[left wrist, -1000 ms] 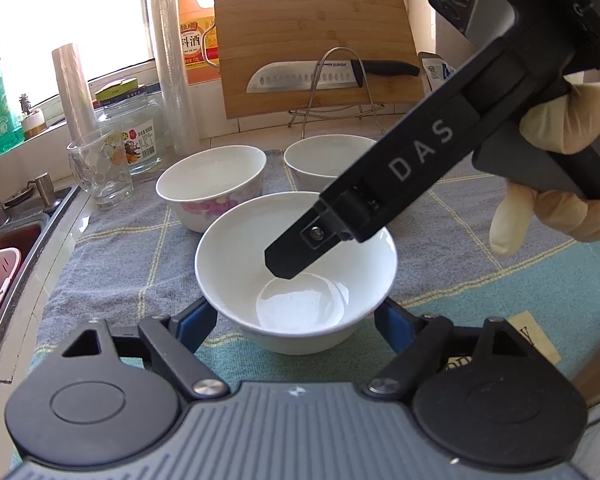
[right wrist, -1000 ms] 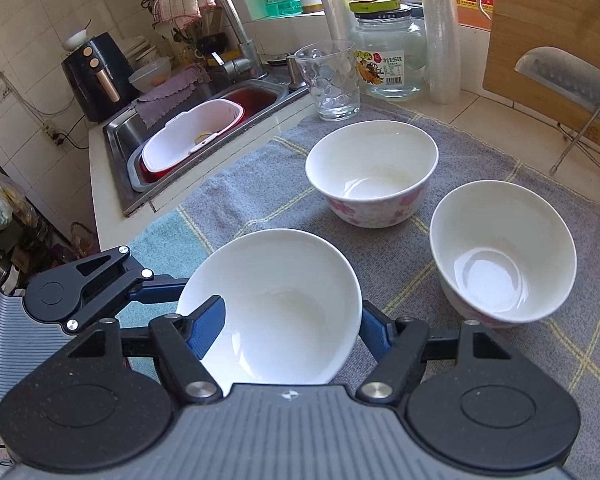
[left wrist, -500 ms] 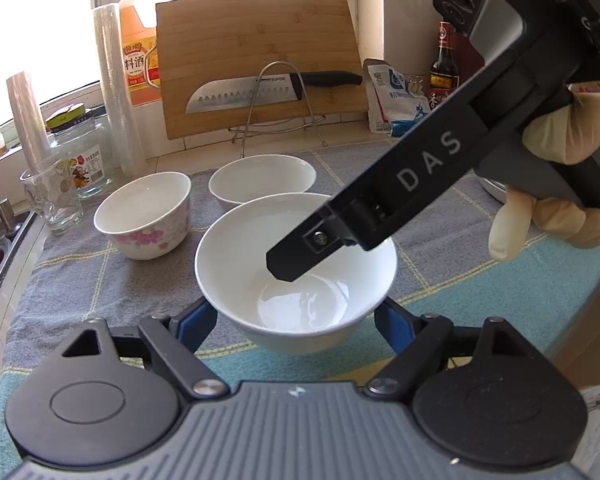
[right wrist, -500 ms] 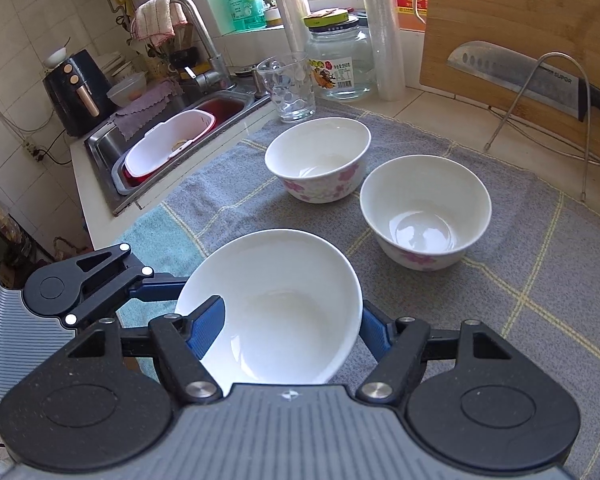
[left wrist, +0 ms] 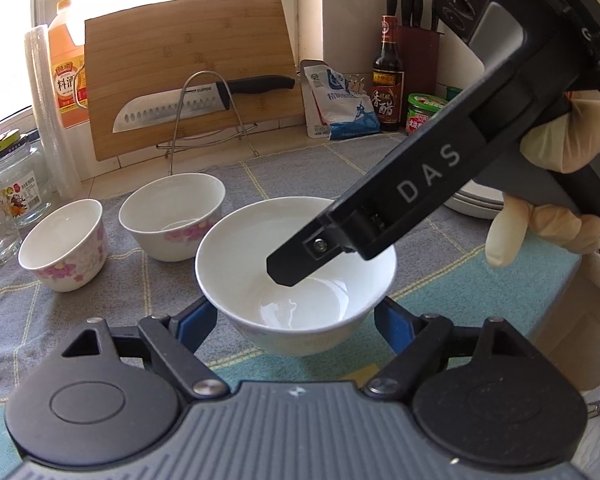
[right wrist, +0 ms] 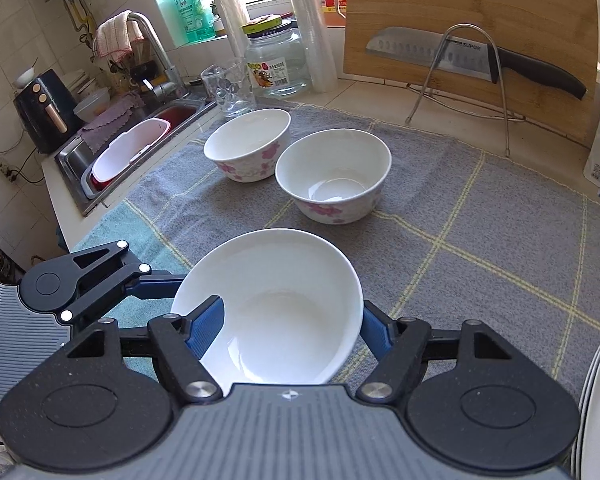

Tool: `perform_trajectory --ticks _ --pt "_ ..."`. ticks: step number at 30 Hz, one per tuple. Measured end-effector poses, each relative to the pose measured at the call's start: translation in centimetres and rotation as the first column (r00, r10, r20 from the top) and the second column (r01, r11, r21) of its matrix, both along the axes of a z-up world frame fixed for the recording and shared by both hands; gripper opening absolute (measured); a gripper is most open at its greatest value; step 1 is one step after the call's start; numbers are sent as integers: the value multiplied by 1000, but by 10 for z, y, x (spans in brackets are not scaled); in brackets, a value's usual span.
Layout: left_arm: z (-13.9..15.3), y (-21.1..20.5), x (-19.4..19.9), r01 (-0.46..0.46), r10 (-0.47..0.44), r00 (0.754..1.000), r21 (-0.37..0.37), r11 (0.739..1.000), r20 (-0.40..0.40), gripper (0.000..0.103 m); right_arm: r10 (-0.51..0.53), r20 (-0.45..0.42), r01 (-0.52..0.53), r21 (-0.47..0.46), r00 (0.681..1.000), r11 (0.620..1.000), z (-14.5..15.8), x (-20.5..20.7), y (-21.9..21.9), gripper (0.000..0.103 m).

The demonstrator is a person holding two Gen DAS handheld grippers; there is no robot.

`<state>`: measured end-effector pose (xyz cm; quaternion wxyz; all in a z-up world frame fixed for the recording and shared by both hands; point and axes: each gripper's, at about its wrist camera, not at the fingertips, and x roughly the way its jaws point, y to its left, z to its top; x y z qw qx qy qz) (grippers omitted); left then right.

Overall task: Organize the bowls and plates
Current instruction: 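Carry the white bowl with the right tool beside the plate stack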

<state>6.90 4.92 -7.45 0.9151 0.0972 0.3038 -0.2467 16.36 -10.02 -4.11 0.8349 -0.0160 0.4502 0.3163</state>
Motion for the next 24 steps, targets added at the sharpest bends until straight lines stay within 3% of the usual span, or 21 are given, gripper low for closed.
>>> perform_trajectory --ticks 24 --pt "-19 -27 11 47 -47 997 -11 999 -61 85 -39 -39 37 -40 998 999 -22 1 -28 79"
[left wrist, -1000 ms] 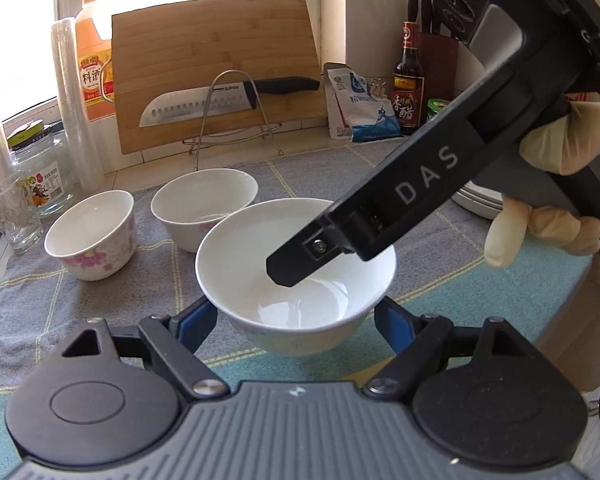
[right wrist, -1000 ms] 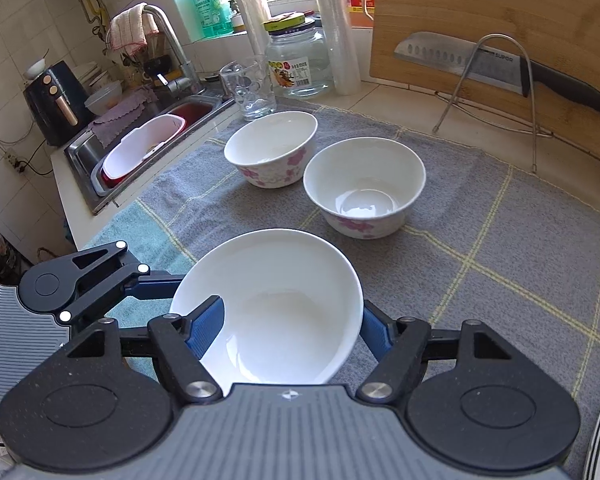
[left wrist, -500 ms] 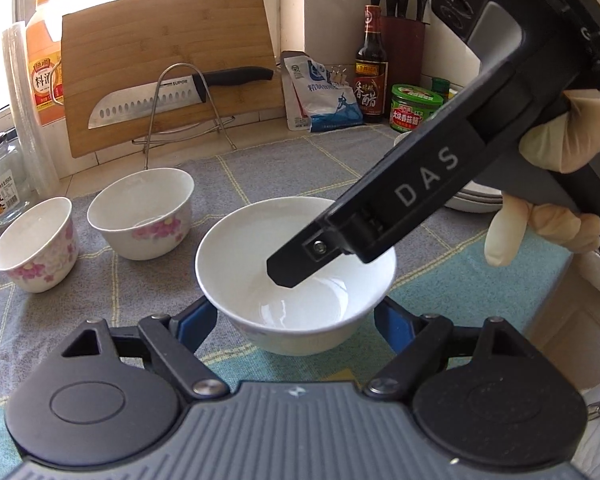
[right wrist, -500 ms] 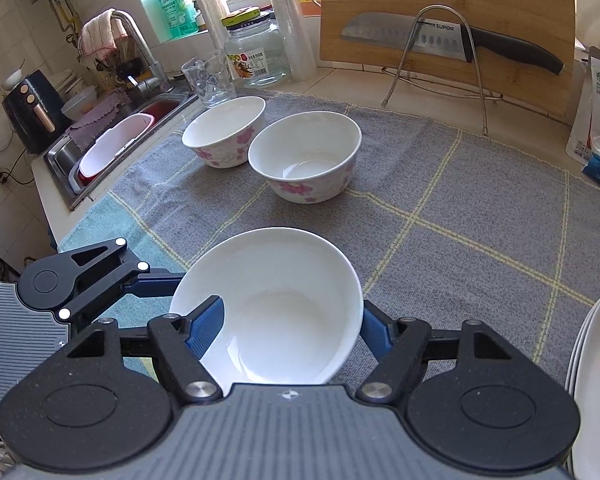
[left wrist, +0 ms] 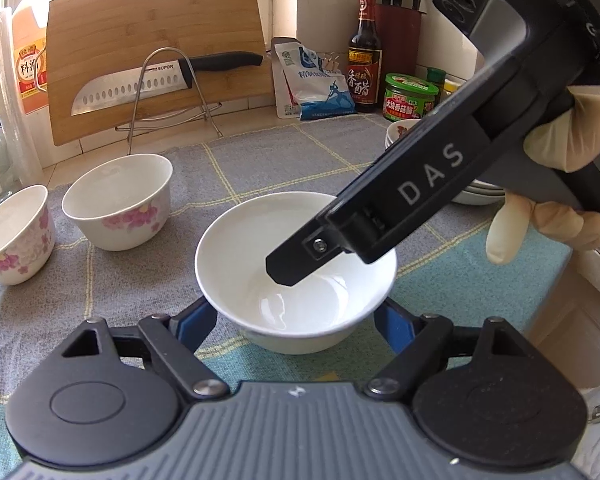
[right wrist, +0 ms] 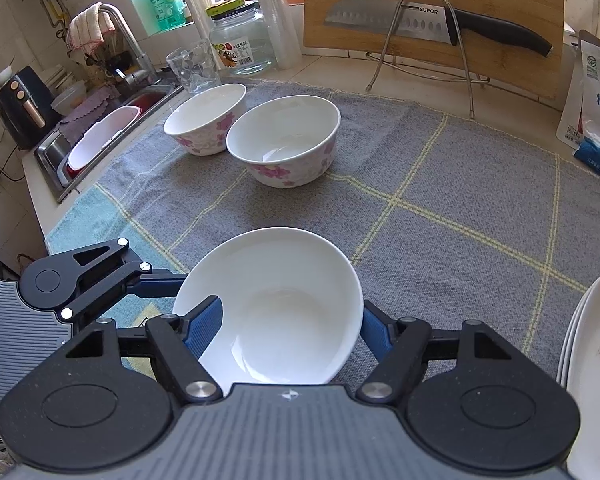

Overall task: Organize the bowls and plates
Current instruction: 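Carry the white bowl with the right tool beside the plate stack, then set the bowl down and open the right tool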

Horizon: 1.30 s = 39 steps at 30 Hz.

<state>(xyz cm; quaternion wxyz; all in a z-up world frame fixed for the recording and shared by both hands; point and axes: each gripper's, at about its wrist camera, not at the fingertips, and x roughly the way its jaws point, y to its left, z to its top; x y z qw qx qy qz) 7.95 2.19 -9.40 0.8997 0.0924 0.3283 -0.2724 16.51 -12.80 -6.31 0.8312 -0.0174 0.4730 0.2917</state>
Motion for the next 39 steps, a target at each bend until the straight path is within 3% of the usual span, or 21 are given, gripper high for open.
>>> perform_trajectory --ticks 2,3,4,13,20,29,39 --pt "0 -1 0 1 -1 1000 -4 1000 6 88 6 -1 -6 9 1000 1000 -1 0 1 92" --pt "0 -1 0 1 0 1000 -7 1000 9 95 8 1 -8 11 1000 1000 -1 -1 1 103" --pt "0 0 -1 0 0 1000 -12 1000 12 101 11 10 -11 13 1000 1000 0 -2 2 103" --pt "6 12 -13 -15 15 1000 -11 1000 3 101 12 71 -11 -7 997 1000 12 -2 3 103" --pt "31 40 -17 -82 83 993 -14 996 81 102 49 188 -35 -82 981 996 34 2 14 103" --pt "36 70 17 -191 189 972 -1 982 141 102 106 235 -75 -136 966 988 48 22 33 103" --pt "18 75 68 -266 263 955 2 964 134 102 133 242 -93 -169 961 981 44 60 51 103"
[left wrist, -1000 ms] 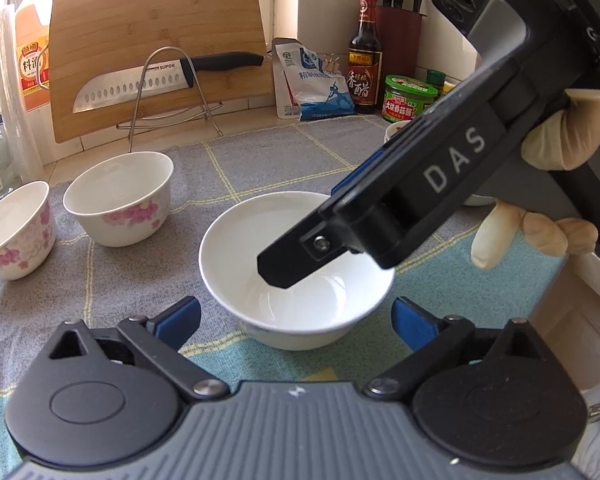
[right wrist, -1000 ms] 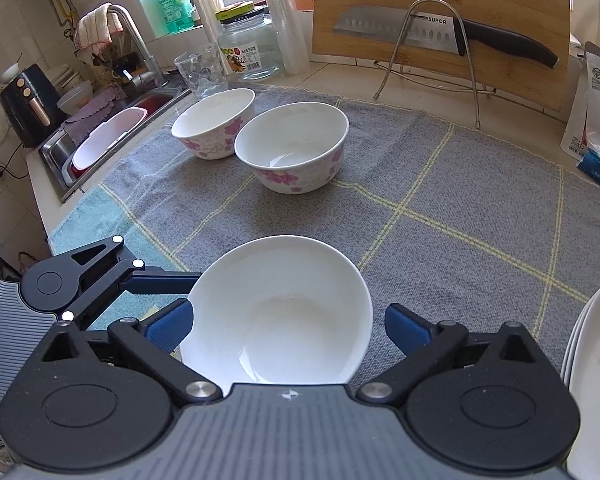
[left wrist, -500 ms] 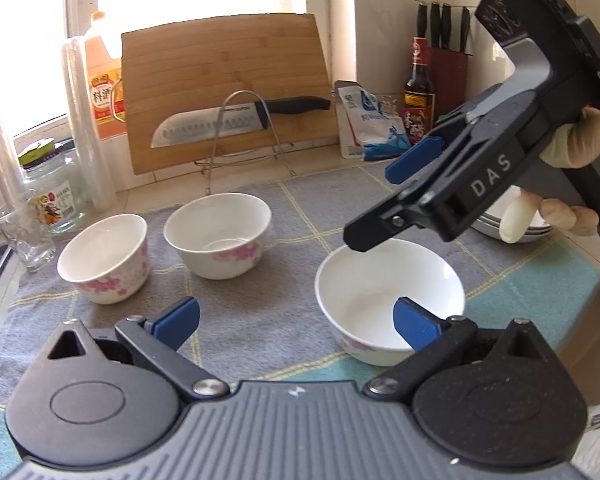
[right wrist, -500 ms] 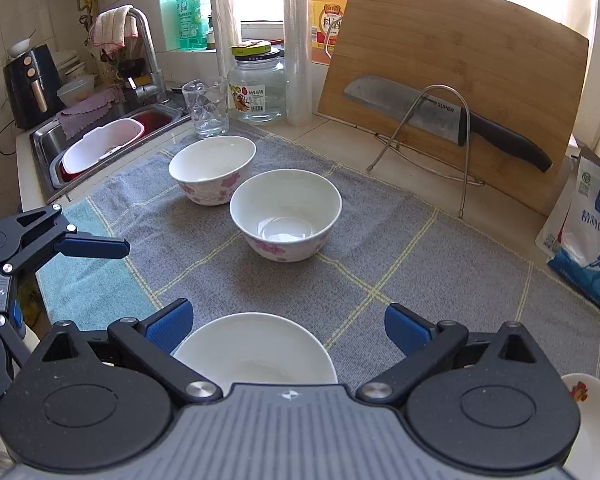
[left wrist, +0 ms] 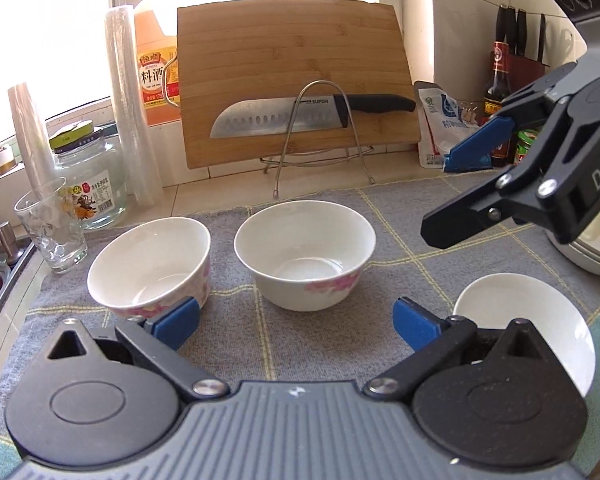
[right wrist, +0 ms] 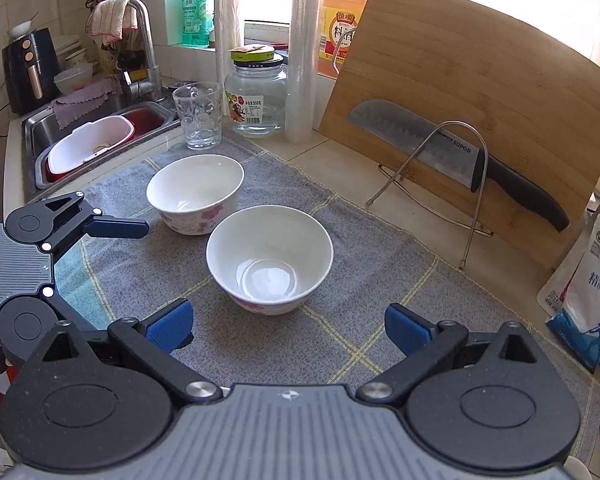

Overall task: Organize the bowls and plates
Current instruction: 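Set the bowl down and open the right tool, then move the right tool to the second plain white bowl and grip its rim, then carry the gripped bowl with the right tool over the placed bowl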

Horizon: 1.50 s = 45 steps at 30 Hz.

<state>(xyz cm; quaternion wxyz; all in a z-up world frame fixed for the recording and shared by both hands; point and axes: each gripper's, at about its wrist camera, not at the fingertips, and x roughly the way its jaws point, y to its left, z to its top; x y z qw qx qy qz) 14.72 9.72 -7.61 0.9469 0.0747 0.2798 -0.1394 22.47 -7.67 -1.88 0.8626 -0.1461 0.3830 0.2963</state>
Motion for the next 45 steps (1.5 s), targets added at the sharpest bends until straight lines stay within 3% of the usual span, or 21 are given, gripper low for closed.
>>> perform_trajectory --ticks 17,31,45 --pt "-22 -14 47 55 -55 997 8 998 -46 101 72 -104 -71 11 992 997 -33 66 33 103" --pt "-20 -12 58 68 -69 996 -30 997 -49 88 68 -193 -54 73 979 996 -50 97 40 76" --pt "-21 -11 61 83 -85 995 -33 996 -59 88 52 -232 -32 90 971 995 -52 104 39 73"
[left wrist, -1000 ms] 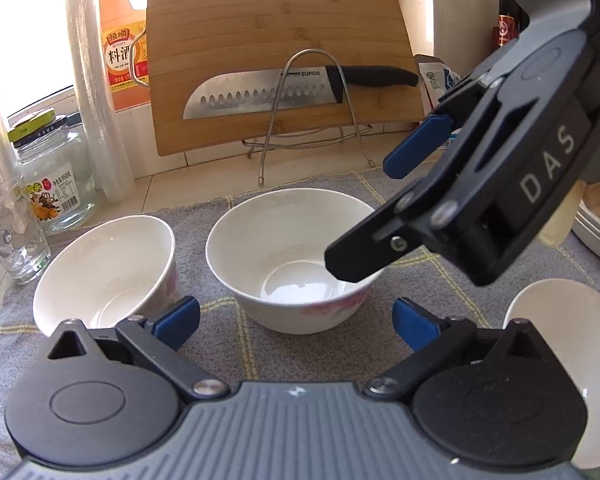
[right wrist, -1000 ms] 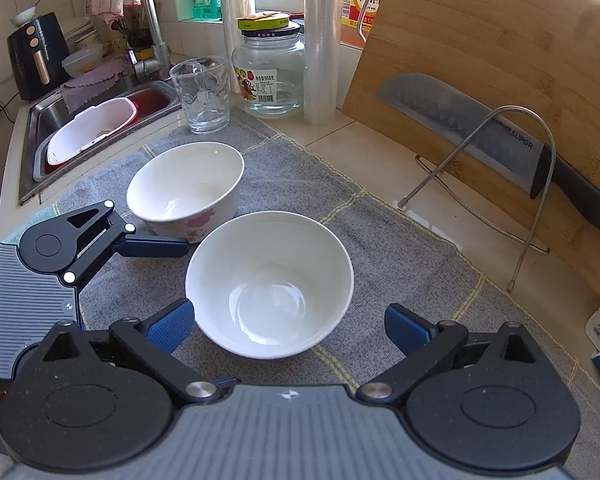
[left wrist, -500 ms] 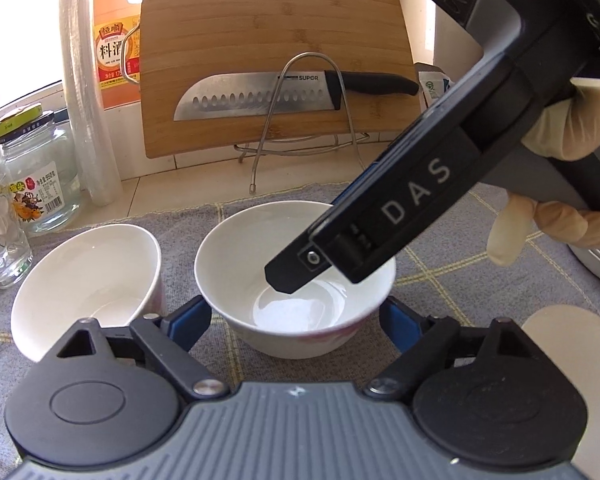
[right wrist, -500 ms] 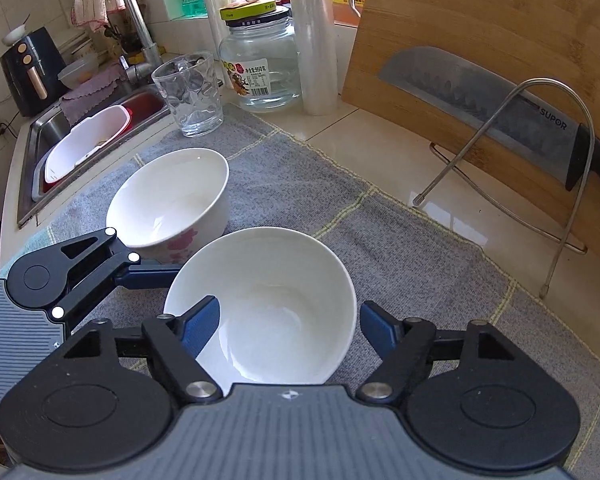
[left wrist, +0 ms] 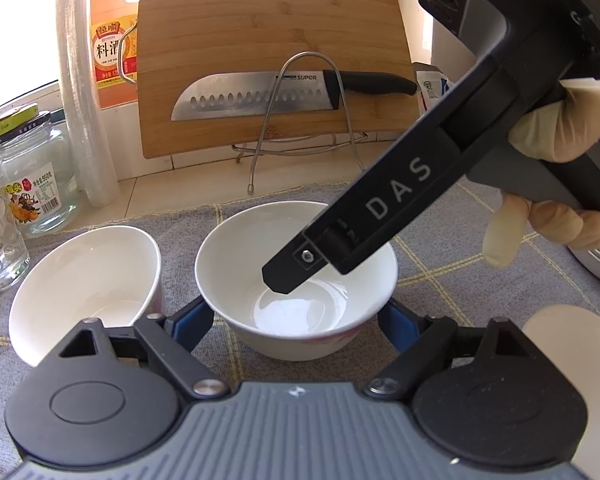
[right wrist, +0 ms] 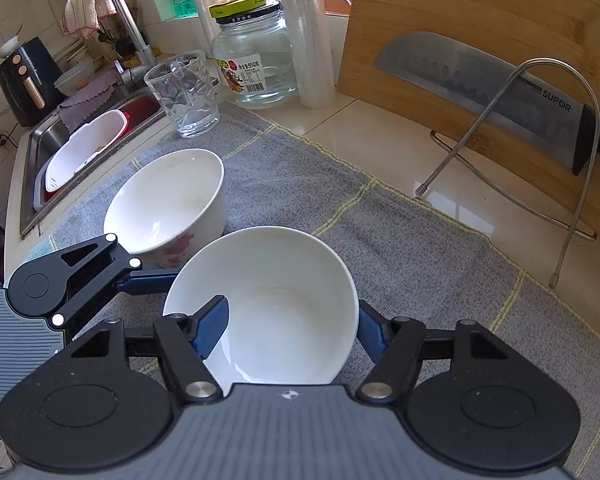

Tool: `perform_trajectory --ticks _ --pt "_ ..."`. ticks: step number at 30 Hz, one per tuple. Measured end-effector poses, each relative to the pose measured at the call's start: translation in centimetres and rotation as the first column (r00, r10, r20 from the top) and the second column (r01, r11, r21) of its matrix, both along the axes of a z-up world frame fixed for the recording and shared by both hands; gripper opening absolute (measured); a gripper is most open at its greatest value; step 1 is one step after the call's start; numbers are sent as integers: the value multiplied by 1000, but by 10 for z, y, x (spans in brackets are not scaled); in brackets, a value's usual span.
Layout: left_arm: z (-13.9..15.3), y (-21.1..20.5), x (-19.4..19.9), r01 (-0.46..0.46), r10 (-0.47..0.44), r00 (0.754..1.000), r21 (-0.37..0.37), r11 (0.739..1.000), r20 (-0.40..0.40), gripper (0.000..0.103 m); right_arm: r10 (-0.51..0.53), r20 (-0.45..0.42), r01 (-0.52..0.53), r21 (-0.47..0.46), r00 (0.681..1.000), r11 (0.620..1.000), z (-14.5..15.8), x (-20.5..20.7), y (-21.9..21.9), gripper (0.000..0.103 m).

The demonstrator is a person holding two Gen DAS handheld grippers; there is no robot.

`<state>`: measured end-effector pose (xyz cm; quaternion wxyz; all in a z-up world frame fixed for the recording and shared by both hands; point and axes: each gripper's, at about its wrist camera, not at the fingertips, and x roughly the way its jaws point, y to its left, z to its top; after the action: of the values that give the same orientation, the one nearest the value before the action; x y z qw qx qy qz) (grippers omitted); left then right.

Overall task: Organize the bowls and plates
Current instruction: 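Carry the gripped bowl with the right tool over the placed bowl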

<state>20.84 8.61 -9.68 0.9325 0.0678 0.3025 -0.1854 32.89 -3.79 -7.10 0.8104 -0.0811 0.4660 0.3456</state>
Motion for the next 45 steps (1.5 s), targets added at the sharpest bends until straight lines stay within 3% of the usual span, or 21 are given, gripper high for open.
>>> perform_trajectory --ticks 17,27,45 --pt "18 -7 -19 3 -3 1000 5 1000 1 88 14 28 -14 15 1000 1000 25 -28 -6 73" --pt "38 -10 -52 20 -20 1000 -8 1000 21 88 21 59 -23 44 998 999 49 -63 -20 73" --pt "55 -35 -118 72 -72 997 -28 997 25 88 -5 83 0 58 997 998 63 -138 -57 73"
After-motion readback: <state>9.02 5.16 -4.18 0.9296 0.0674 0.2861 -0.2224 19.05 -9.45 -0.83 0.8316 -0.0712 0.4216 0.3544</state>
